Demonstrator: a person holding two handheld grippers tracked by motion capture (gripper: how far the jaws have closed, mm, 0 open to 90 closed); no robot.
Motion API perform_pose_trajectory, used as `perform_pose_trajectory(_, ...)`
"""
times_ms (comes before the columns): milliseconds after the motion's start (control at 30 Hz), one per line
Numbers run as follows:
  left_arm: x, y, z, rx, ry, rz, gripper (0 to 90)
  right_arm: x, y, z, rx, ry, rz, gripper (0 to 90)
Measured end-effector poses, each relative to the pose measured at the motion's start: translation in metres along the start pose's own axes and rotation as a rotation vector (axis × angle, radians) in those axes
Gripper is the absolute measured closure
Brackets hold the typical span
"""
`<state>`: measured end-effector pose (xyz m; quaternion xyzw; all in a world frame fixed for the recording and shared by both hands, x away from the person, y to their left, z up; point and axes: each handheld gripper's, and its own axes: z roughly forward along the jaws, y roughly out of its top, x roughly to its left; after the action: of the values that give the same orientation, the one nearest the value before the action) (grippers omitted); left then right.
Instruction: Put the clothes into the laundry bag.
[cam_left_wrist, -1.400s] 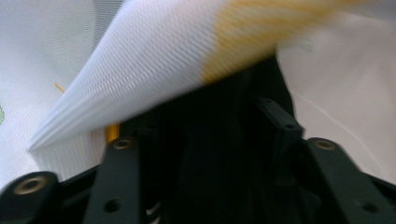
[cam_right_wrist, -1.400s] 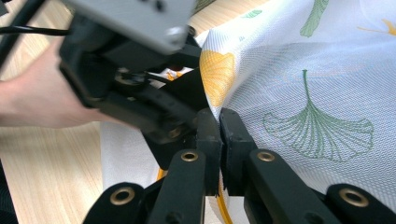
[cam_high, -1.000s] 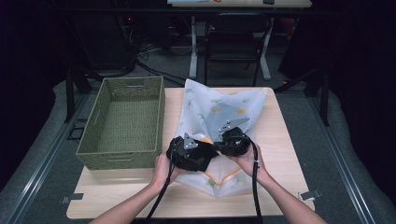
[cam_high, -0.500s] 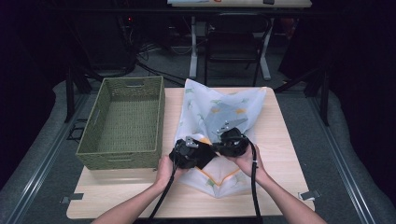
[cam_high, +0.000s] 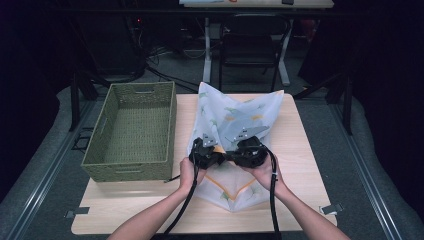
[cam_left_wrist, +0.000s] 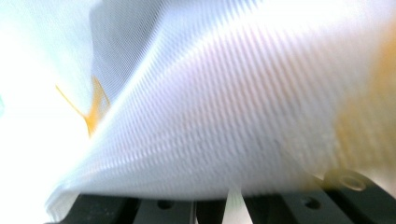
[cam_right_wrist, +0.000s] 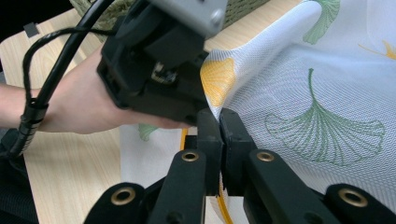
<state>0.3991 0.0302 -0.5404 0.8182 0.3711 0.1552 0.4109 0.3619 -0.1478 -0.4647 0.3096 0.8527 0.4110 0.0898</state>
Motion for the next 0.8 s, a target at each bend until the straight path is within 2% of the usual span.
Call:
perform_pose_trajectory(67, 0.001, 0.004, 0.0, -0.038, 0.022, 0.002, 86.1, 0.0, 0.001, -0.002, -0.013, -0.002, -0.002, 88.1)
perform_pose_trajectory(200, 0.005, 0.01, 0.001, -0.098, 0.057, -0.031, 86.1, -0.001, 0.001, -0.005, -0.028, 0.004, 0.008, 88.1)
perform_pose_trajectory(300, 0.007, 0.008, 0.007, -0.094, 0.081, -0.041, 85.9, -0.003, -0.001, -0.003, -0.006, 0.008, 0.027, 88.1)
perform_pose_trajectory(333, 0.009, 0.006, 0.011, -0.068, 0.08, -0.04, 85.7, -0.004, -0.001, -0.002, 0.001, 0.009, 0.027, 88.0)
perform_pose_trajectory(400, 0.01, 0.005, 0.013, -0.058, 0.079, -0.042, 85.1, -0.008, -0.004, 0.0, 0.024, 0.01, 0.046, 88.0)
perform_pose_trajectory(433, 0.012, 0.001, 0.017, -0.02, 0.073, -0.042, 84.6, -0.01, -0.006, 0.002, 0.045, 0.009, 0.048, 88.0)
perform_pose_trajectory(533, 0.013, -0.004, 0.02, 0.012, 0.062, -0.034, 81.5, -0.013, -0.009, 0.004, 0.067, 0.008, 0.059, 87.9)
perform_pose_trajectory(567, 0.013, -0.005, 0.02, 0.024, 0.06, -0.017, 78.3, -0.014, -0.01, 0.005, 0.074, 0.009, 0.062, 87.9)
perform_pose_trajectory(633, 0.012, -0.008, 0.018, 0.058, 0.03, 0.0, 73.0, -0.014, -0.011, 0.006, 0.085, 0.009, 0.065, 87.9)
perform_pose_trajectory(800, 0.006, -0.012, 0.006, 0.109, -0.012, 0.079, 45.8, -0.015, -0.012, 0.007, 0.092, 0.008, 0.066, 87.9)
